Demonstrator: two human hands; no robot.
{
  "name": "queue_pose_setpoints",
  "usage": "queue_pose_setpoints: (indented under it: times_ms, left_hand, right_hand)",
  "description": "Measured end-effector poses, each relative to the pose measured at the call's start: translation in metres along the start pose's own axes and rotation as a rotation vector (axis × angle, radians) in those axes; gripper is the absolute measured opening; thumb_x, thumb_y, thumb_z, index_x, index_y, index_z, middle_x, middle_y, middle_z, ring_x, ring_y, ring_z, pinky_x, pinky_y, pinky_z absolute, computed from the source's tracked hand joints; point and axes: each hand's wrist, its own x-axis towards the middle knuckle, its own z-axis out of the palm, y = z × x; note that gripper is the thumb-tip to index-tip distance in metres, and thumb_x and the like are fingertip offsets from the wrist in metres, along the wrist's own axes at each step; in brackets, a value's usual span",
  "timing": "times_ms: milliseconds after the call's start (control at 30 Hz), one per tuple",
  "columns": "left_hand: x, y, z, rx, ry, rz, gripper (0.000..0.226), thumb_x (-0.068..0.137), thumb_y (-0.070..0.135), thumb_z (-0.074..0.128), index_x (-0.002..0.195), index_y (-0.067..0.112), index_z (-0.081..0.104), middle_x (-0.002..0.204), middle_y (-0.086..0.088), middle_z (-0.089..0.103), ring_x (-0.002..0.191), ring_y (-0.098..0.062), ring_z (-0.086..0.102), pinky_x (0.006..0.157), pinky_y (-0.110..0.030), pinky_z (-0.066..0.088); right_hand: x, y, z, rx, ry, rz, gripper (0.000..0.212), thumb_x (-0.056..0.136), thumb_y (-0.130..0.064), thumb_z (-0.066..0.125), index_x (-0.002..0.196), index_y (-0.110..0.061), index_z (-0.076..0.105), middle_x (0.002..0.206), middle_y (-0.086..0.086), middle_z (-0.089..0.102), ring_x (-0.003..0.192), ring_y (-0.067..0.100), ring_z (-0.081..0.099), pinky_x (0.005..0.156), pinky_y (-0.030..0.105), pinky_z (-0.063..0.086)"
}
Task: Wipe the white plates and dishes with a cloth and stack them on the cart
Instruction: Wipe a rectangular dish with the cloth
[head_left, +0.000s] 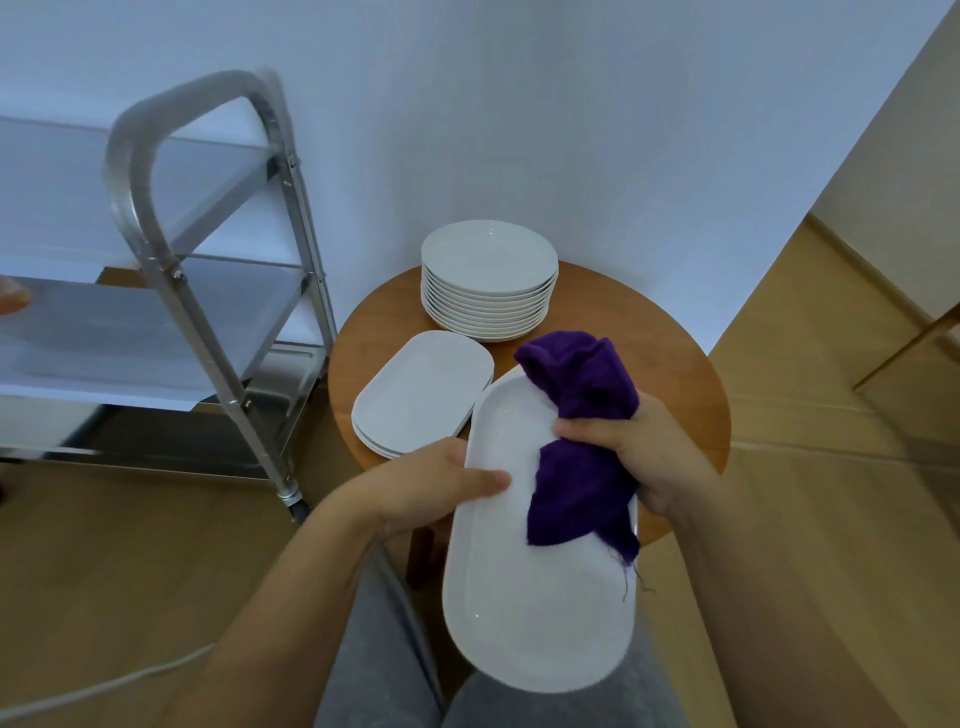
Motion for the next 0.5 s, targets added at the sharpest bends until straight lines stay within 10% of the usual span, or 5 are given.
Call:
queue_pose_setpoints:
  times_ms: [133,333,500]
  left_hand:
    - [0.002,0.009,-0.008,-0.018,0.007,-0.02,0.017,0.087,0.036,0.059,0.103,0.031,0.059,0.099,0.006,0.07,0.089,-0.014,0.069,0.081,-0.032,0.057]
    - [0.011,-0.002,0.015,-0.498,0.709,0.192,0.003,0.09,0.039,0.055,0.09,0.037,0.053,0.097,0.013,0.061,0.084,-0.013,0.06,0.056,-0.019,0.052]
    - [0.022,-0.011,0.032,-0.602,0.835,0.271,0.02,0.096,0.034,0.046,0.115,0.037,0.046,0.104,0.016,0.054,0.091,-0.01,0.057,0.068,-0.02,0.051]
  right_hand:
    - [-0.001,0.007,0.009,0.128,0.113,-0.02,0.03,0.068,-0.006,0.078,0.091,-0.02,0.066,0.073,-0.005,0.073,0.065,0.01,0.069,0.053,0.023,0.054]
    - [0.01,0.021,0.019,0.548,0.606,-0.031,0.031,0.076,-0.015,0.076,0.093,-0.032,0.056,0.094,-0.004,0.066,0.083,0.014,0.066,0.068,0.03,0.059]
    - [0.013,0.03,0.021,0.58,0.638,0.008,0.033,0.076,-0.015,0.076,0.094,-0.032,0.054,0.094,-0.005,0.064,0.083,0.013,0.064,0.068,0.029,0.058]
